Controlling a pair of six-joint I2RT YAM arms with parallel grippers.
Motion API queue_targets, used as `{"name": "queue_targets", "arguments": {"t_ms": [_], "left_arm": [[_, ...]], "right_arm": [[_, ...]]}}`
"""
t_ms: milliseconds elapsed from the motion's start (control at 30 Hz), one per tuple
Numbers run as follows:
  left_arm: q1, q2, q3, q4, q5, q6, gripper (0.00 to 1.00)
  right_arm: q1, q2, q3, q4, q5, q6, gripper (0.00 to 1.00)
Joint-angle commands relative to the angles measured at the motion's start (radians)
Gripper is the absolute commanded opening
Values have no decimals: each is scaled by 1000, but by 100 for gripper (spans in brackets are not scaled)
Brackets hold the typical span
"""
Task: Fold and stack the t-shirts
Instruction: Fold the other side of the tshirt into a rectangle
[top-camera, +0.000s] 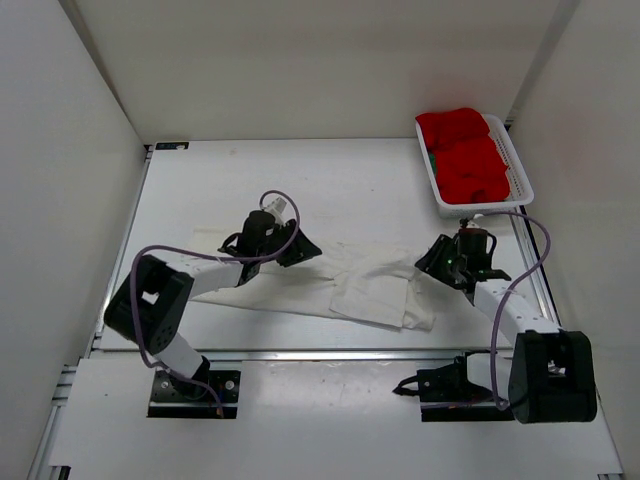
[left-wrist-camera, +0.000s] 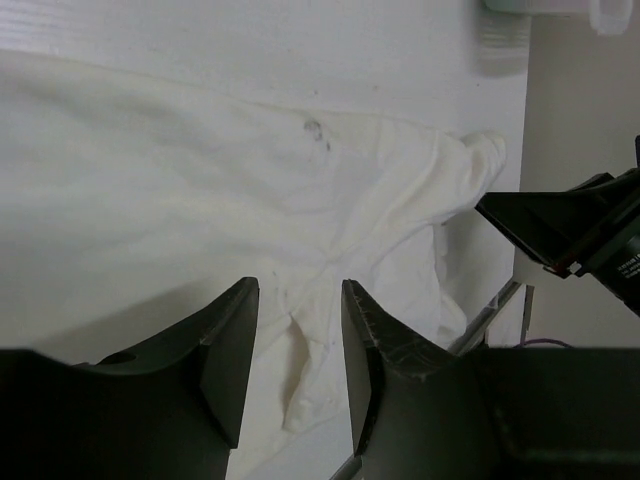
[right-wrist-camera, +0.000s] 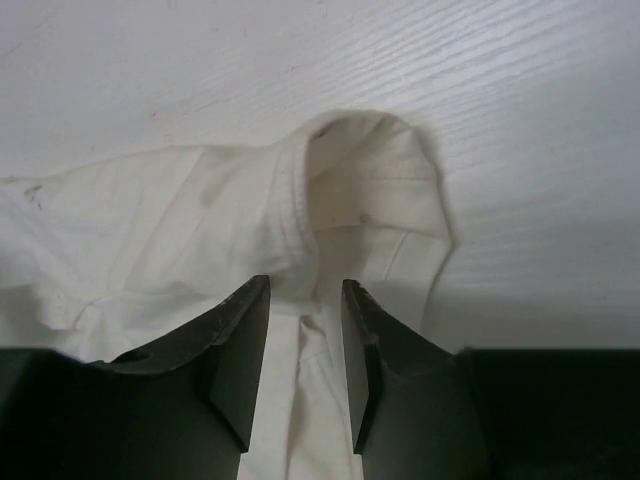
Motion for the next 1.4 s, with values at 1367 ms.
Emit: {"name": "queue_targets", "arguments": {"t_ms": [1367], "left_arm": [[194, -47, -156, 60, -42, -16, 50]], "right_arm": [[251, 21, -125, 55, 52, 19, 0]]}}
